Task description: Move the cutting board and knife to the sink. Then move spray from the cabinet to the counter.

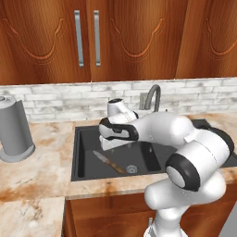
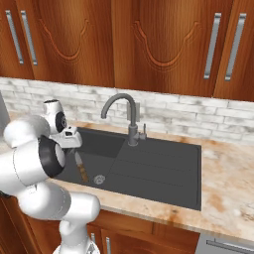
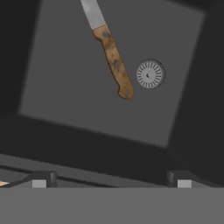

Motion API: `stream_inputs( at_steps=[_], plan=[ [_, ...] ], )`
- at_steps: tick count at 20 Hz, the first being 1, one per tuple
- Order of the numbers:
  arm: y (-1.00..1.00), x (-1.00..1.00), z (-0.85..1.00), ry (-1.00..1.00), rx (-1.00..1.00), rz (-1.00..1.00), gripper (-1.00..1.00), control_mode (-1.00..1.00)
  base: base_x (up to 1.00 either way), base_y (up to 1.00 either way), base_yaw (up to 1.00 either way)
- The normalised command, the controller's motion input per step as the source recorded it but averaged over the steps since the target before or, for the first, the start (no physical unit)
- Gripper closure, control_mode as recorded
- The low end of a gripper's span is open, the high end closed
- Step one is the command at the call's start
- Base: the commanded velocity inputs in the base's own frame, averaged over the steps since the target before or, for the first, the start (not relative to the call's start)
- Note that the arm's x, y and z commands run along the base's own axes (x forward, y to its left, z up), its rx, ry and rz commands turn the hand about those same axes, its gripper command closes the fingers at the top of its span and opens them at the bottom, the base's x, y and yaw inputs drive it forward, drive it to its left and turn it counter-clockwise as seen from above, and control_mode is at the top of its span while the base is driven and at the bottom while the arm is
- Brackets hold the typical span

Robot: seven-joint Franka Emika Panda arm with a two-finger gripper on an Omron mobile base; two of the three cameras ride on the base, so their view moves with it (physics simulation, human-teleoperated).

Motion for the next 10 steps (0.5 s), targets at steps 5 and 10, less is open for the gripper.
stream_inputs(
  at_steps=[5,10],
  plan=[
    [-0.19,-0.53,0.18,-0.04,0.00,-0.04,-1.00,-1.00,0.00,0.00,0.00],
    [-0.14,-0.55,0.21,-0.09,0.00,-0.03,-1.00,-1.00,0.00,0.00,0.00]
  ],
)
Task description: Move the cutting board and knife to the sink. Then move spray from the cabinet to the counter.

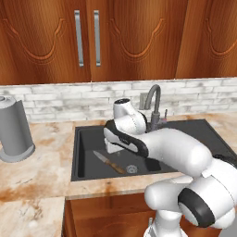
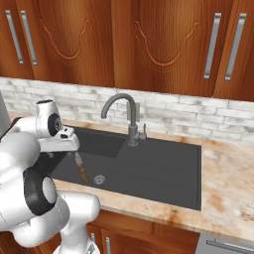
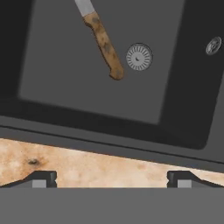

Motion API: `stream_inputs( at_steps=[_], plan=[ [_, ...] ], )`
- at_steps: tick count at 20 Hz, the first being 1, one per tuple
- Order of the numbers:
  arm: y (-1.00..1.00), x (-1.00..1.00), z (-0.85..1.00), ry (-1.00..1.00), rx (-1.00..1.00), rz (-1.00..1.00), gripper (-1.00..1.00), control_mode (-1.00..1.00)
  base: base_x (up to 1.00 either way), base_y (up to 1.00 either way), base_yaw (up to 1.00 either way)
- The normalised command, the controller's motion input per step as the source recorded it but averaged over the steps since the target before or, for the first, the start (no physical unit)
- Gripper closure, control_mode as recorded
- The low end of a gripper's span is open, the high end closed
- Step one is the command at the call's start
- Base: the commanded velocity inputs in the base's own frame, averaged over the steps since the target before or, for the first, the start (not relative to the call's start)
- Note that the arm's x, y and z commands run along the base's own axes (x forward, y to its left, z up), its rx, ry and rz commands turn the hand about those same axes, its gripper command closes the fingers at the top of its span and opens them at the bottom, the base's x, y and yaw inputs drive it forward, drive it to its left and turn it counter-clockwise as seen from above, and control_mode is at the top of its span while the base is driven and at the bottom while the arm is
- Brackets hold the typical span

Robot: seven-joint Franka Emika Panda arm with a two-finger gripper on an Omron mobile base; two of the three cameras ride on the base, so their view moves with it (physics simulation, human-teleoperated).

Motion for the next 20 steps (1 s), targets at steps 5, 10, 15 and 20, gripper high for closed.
stream_inputs(
  at_steps=[5,10,15,20],
  plan=[
    [-0.18,-0.52,0.27,-0.12,0.00,-0.01,-1.00,-1.00,0.00,0.00,0.00],
    [-0.21,-0.55,0.33,-0.13,0.00,0.00,-1.00,-1.00,0.00,0.00,0.00],
    [-0.26,-0.46,0.40,-0.07,0.00,0.00,-1.00,-1.00,0.00,0.00,0.00],
    [-0.29,-0.48,0.42,-0.11,0.00,0.00,-1.00,-1.00,0.00,0.00,0.00]
  ],
)
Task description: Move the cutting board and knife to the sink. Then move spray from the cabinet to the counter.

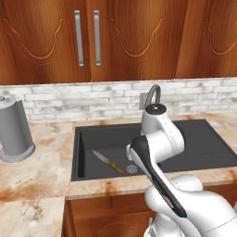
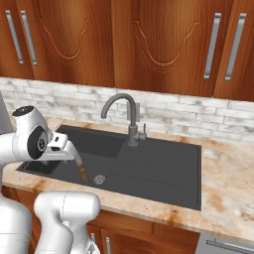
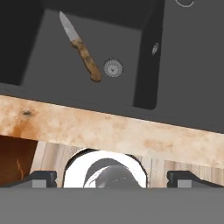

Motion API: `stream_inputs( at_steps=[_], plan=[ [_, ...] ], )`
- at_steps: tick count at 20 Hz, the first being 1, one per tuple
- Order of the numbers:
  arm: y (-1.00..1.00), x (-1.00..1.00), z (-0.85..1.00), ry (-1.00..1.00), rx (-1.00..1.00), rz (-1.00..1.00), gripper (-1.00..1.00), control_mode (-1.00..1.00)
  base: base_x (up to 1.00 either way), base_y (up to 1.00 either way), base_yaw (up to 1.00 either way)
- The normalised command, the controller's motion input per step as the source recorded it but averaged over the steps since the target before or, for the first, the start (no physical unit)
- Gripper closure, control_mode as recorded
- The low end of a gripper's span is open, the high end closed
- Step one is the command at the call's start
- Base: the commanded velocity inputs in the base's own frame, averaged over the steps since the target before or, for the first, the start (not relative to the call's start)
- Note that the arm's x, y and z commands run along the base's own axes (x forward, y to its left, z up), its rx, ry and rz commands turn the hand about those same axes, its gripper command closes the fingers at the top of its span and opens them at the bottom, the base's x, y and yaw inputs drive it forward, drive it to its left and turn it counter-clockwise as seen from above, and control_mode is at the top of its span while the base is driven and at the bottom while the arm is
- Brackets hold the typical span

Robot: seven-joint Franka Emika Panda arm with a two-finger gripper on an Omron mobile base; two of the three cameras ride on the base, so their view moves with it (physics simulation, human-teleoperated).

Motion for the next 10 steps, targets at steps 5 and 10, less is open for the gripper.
stream_inputs(
  at_steps=[5,10],
  plan=[
    [-0.06,-0.42,0.48,-0.12,0.00,0.00,-1.00,-1.00,0.00,0.00,0.00],
    [0.00,-0.34,0.56,-0.14,0.00,0.00,-1.00,-1.00,0.00,0.00,0.00]
  ],
)
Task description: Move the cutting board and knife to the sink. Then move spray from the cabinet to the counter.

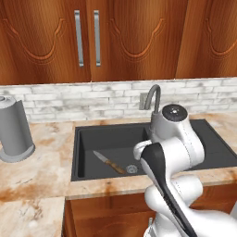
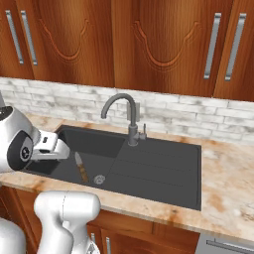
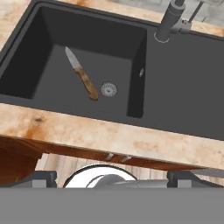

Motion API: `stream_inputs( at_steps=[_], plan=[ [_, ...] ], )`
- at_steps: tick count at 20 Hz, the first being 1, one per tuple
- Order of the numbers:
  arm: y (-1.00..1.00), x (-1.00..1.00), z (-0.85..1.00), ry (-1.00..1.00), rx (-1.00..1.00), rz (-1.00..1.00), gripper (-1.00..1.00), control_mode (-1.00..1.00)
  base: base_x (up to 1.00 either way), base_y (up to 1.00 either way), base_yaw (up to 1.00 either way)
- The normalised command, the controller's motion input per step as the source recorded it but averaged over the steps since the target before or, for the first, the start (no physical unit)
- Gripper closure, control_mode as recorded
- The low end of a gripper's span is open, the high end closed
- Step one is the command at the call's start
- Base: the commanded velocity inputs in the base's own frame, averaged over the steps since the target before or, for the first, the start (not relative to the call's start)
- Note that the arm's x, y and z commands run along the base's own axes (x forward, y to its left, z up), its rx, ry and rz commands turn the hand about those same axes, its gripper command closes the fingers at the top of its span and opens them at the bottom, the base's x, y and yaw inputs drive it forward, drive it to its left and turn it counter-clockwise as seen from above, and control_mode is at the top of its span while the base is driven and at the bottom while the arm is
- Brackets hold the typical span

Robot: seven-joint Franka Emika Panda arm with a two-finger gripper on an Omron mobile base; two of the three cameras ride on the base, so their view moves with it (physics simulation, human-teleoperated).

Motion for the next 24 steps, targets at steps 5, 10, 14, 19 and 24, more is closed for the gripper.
stream_inputs(
  at_steps=[5,10,14,19,24],
  plan=[
    [-0.05,-0.22,0.58,-0.04,0.02,0.00,-1.00,-1.00,0.00,0.00,0.00],
    [-0.17,-0.28,0.30,-0.01,0.07,0.00,-1.00,-1.00,0.00,0.00,0.00],
    [-0.28,-0.25,0.01,-0.02,0.10,0.00,-1.00,-1.00,0.00,0.00,0.00],
    [-0.21,-0.12,-0.04,-0.03,0.04,0.00,-1.00,-1.00,0.00,0.00,0.00],
    [-0.15,-0.10,-0.01,-0.03,0.00,0.00,-1.00,-1.00,0.00,0.00,0.00]
  ],
)
